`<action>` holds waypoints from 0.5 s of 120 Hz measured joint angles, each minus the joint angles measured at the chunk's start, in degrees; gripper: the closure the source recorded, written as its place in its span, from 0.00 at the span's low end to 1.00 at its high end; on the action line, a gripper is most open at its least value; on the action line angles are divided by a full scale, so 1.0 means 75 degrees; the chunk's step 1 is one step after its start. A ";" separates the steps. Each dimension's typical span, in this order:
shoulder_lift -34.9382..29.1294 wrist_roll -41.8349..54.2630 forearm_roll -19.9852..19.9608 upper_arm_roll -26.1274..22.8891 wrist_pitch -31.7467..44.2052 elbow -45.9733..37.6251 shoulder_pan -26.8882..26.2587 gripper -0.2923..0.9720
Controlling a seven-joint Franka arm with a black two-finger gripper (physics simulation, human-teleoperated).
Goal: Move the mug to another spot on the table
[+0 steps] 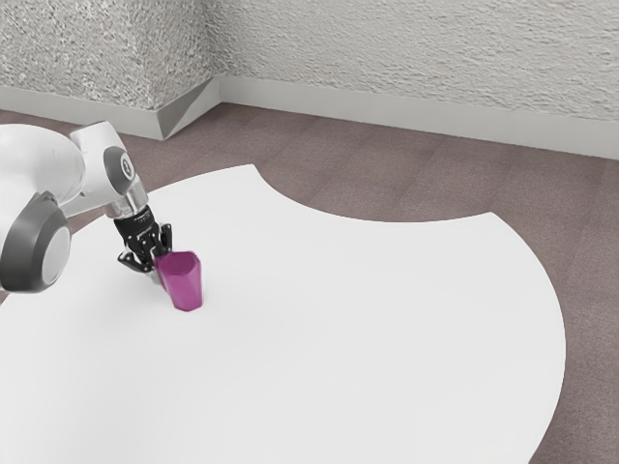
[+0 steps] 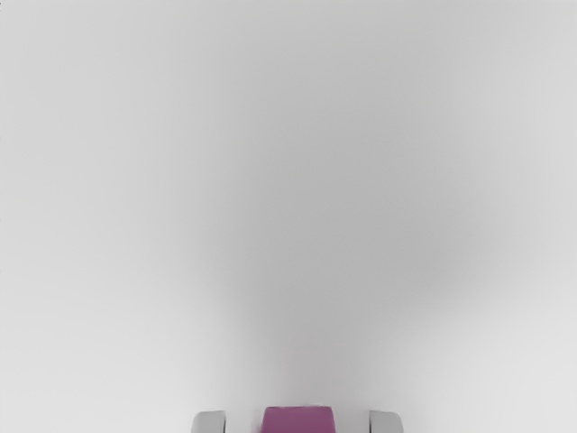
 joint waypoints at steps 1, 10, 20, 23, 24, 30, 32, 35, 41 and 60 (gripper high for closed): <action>0.0000 -0.0001 0.0002 0.0000 -0.0001 0.0000 0.0000 0.73; -0.0022 -0.0003 0.0026 0.0000 -0.0005 0.0003 0.0000 0.75; -0.0070 0.0002 0.0055 0.0003 -0.0021 0.0010 0.0000 0.76; -0.0091 0.0005 0.0063 0.0005 -0.0029 0.0011 0.0000 0.75; -0.0098 0.0007 0.0064 0.0006 -0.0031 0.0011 0.0000 0.76; -0.0138 0.0015 0.0074 0.0016 -0.0043 0.0012 0.0000 0.76; -0.0157 0.0019 0.0076 0.0019 -0.0047 0.0012 0.0000 0.77; -0.0189 0.0024 0.0083 0.0021 -0.0053 0.0012 0.0000 0.77; -0.0258 0.0038 0.0098 0.0024 -0.0079 0.0014 0.0000 0.79; -0.0713 0.0090 0.0341 -0.0094 -0.0269 0.0035 -0.0007 0.81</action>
